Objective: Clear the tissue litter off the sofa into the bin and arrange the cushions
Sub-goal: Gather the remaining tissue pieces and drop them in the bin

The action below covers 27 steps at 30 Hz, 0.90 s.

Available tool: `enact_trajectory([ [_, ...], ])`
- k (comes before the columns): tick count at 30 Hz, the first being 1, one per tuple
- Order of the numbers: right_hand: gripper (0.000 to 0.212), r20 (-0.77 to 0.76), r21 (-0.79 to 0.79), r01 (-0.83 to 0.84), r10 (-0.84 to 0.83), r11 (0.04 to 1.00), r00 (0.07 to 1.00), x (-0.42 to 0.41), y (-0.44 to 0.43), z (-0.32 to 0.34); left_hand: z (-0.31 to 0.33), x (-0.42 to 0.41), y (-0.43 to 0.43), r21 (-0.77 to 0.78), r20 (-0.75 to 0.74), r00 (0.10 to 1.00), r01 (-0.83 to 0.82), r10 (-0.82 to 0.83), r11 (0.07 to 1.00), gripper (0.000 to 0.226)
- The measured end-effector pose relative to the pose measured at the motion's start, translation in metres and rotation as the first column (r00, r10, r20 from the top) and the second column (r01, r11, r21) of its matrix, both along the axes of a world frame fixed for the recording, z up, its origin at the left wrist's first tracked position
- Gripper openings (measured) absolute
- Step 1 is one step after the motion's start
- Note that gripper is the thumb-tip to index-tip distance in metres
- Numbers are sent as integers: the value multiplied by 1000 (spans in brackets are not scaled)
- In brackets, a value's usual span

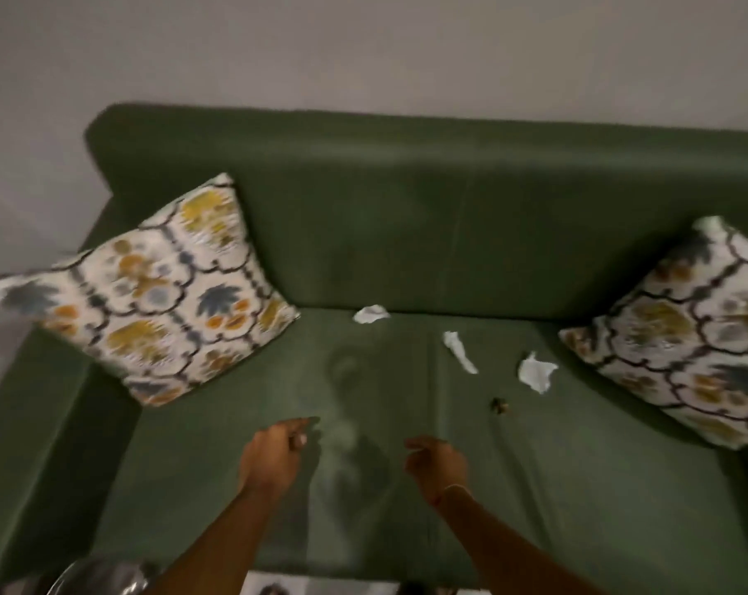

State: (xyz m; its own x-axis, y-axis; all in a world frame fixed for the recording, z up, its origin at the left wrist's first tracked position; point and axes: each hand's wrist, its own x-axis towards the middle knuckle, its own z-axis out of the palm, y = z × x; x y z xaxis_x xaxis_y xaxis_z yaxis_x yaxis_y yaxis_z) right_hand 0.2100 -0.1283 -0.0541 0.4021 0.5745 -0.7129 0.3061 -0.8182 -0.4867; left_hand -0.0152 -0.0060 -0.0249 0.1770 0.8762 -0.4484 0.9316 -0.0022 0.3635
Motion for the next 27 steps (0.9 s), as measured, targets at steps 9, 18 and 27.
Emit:
enact_trajectory([
  [9,49,246,70,52,-68,996,967,144,-13,-57,-57,175,94,128,-66,980,194,-187,973,38],
  [18,42,514,66,-177,118,982,850,170,-21,-131,-150,218,145,194,-65,988,-128,143,973,50],
  [27,20,372,220,25,-107,975,922,203,-23,-108,-137,228,118,125,-55,993,112,-106,986,16],
])
